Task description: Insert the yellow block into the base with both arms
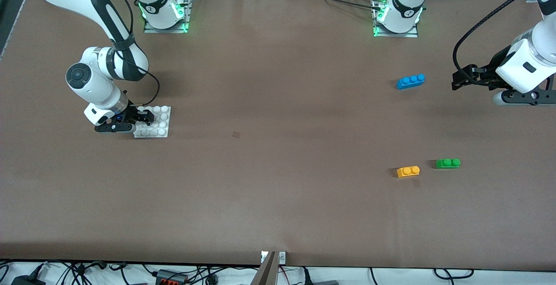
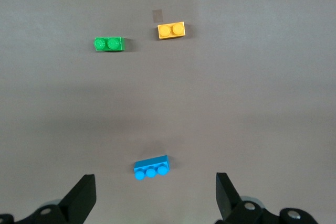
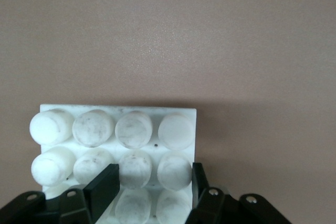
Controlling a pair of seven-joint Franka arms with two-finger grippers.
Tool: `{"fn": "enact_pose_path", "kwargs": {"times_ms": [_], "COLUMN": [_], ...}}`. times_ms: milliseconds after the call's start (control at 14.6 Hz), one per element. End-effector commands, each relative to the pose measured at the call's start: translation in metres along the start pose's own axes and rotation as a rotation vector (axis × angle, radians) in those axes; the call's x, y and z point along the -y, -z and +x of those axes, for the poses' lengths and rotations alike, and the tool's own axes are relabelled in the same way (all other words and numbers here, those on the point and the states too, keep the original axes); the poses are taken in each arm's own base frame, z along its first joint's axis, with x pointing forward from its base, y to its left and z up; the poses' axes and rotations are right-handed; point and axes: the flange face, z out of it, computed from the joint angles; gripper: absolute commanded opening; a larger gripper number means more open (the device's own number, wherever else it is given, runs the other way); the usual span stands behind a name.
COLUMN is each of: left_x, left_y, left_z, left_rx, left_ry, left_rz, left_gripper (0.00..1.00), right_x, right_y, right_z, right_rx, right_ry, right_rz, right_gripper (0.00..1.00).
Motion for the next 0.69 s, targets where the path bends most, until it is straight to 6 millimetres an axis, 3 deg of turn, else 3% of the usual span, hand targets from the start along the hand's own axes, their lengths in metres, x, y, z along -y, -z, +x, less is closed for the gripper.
{"fn": "enact_pose_path", "kwargs": {"times_ms": [0,137,343,617], "left_x": [0.002,0.003,0.004,0.014], "left_y": [0.005,0.004,-0.001,-0.04], "left_z": [0.001,0.002,0.007,0.046], "left_rx": [0.005,0.004,0.004,-0.038], "left_ry": [-0.018,-0.017,-0.015,-0.023], "left_rz": [-0.019,-0.02,-0.023,-0.045], "left_gripper": [1.0,1.0,1.0,1.0], "right_x": [0.007,0.023,0.065,0.14], "right_y": [-0.016,-0.022,-0.031,-0.031], "right_z": [-0.007,-0.009,-0.013,-0.013], "right_rx": [0.03,0.047,0.065,0.053], "right_ry": [-0.001,0.029,0.044,0.037], "right_rz": [0.004,0.007,0.007,0.007], "right_gripper": [0.47,0.52,0.45,0.45]}}
